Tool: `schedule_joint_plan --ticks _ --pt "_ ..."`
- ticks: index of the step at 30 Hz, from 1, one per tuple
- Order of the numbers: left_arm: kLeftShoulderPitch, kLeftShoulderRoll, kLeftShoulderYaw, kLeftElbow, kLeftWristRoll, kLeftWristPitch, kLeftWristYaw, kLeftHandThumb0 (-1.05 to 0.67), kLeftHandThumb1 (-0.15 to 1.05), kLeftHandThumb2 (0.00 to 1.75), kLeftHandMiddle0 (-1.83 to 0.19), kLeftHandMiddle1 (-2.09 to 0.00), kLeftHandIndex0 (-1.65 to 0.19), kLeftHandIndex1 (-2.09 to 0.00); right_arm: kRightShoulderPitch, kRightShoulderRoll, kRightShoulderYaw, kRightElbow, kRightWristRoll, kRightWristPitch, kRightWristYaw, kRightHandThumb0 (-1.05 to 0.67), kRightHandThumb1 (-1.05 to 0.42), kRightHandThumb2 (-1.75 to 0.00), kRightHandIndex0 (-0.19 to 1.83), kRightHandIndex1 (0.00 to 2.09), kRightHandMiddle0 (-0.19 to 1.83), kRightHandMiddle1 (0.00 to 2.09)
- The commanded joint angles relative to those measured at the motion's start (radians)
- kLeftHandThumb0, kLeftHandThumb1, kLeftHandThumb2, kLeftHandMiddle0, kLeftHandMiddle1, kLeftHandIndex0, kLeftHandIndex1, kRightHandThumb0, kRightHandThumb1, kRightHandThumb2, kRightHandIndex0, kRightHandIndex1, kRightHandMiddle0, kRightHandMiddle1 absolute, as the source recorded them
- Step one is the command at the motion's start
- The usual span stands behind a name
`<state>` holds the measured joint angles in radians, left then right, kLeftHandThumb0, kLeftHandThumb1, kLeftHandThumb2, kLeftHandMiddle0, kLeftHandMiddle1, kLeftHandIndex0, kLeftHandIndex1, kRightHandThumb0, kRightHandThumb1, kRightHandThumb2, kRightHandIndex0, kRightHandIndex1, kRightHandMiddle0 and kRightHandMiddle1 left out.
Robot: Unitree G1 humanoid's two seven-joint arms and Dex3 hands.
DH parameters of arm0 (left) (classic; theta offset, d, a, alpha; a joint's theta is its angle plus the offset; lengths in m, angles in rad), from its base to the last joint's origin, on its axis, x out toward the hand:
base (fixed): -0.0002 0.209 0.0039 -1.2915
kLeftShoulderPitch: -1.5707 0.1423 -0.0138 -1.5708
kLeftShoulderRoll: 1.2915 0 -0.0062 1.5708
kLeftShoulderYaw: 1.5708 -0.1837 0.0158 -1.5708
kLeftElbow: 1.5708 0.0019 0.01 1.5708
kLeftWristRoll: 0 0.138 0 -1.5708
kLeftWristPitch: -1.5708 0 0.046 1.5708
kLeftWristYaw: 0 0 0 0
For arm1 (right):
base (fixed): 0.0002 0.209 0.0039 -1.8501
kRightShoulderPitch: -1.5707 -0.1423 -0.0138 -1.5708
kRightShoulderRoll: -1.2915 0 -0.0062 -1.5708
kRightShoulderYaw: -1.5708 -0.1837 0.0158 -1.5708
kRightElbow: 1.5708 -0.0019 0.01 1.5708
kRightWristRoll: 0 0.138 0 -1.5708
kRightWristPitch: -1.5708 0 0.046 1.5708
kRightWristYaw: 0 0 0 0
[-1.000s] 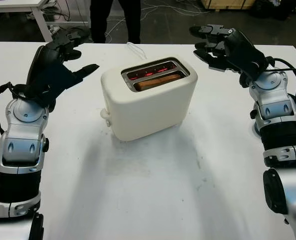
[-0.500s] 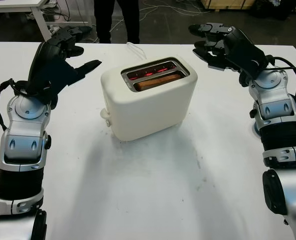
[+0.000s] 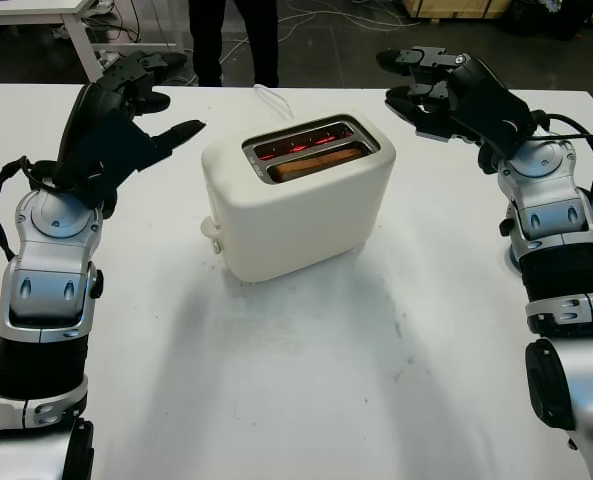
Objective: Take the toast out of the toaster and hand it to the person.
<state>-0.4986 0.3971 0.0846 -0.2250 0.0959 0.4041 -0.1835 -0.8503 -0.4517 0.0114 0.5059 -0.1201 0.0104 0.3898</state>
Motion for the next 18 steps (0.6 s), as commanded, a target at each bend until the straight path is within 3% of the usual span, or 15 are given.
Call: schedule_joint_plan --ticks 1,10,18 --pt "-0.014 -0.001 -0.001 -0.015 0.000 0.013 0.001 -0.51 0.92 0.14 0.00 -1.00 -0.30 -0.35 0.004 0.005 -0.005 -0.011 0.015 0.008 0.002 -0.49 -0.92 -0.36 0.34 0.44 0.51 0.00" --pt "-0.011 0.001 -0.001 -0.019 0.004 0.017 0.000 -0.50 0.92 0.15 0.00 -0.97 -0.29 -0.36 0.010 0.001 0.003 -0.011 -0.004 -0.027 -0.015 -0.51 -0.92 -0.30 0.36 0.36 0.52 0.01" --pt "-0.011 -0.001 0.000 -0.017 -0.001 0.015 -0.002 -0.51 0.92 0.15 0.00 -0.98 -0.28 -0.37 0.012 0.015 -0.019 0.003 0.025 -0.045 -0.020 -0.41 -0.91 -0.06 0.40 0.25 0.50 0.00"
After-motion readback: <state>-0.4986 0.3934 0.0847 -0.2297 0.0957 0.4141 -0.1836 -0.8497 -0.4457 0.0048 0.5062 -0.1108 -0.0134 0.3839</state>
